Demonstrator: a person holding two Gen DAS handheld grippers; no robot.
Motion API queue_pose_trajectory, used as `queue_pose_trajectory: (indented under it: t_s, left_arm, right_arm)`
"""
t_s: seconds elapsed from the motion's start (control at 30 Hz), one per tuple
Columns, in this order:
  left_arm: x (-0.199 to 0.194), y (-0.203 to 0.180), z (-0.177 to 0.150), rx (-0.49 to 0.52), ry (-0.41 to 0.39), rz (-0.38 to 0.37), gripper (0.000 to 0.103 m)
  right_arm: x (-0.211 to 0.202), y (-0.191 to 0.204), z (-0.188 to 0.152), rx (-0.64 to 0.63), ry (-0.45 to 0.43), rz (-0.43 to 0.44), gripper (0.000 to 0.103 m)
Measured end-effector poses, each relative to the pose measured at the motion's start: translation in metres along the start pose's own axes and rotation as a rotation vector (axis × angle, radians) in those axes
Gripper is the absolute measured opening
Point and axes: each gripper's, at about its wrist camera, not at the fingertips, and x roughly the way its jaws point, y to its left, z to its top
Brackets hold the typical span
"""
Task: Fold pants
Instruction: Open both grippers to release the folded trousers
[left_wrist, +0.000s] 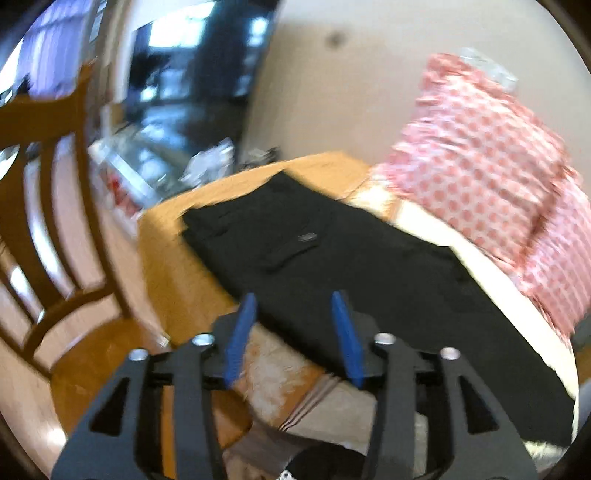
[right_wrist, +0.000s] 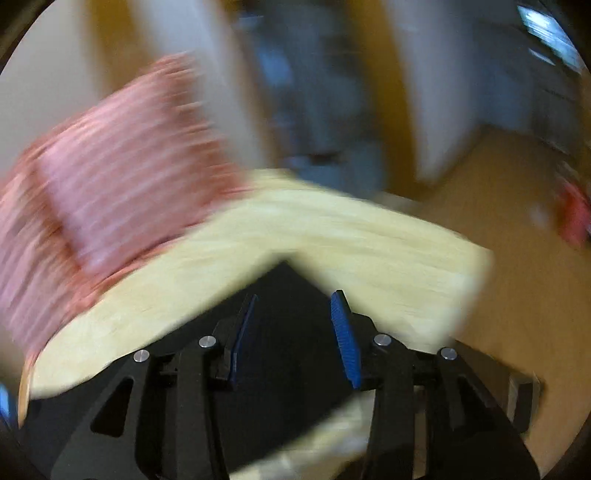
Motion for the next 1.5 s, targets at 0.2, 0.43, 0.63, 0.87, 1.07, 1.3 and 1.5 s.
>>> queue_pose_trajectory:
  t_s: [0.2, 0.43, 0.63, 0.87, 1.07, 1.3, 1.5]
  left_arm:
    - [0.032, -0.06, -0.016, 0.228, 0.062, -0.072, 0.068]
    - [0.056, -0.055, -0.039, 0.235, 0.095, -0.095, 0.079]
    - [0.057, -0.052, -0.037, 0.212, 0.089, -0.156, 0.092]
    - [0.056, -0.055, -0.038, 0.209, 0.084, -0.168, 0.097]
    - [0.057, -0.052, -0.036, 0.182, 0.09, -0.192, 0.098]
    - [0.057, -0.054, -0.036, 0.195, 0.089, -0.173, 0.098]
    - [0.055, -0.058, -0.036, 0.225, 0.099, -0.159, 0.098]
  right_arm:
    - [0.043, 0.213, -0.035, -0.471, 0.19, 0.574, 0.043]
    - [0.085, 0.379, -0.106, -0.862, 0.382, 0.791, 0.041]
    - [0.113, 0.443, -0.143, -1.034, 0.427, 0.791, 0.038]
    - [0.138, 0.464, -0.164, -1.114, 0.497, 0.762, 0.038]
    - [0.135, 0.462, -0.161, -1.097, 0.48, 0.779, 0.002]
    - [0.143, 0.471, -0.166, -1.094, 0.392, 0.653, 0.001]
    - [0.136, 0.431, -0.112, -0.864, 0.375, 0.556, 0.065]
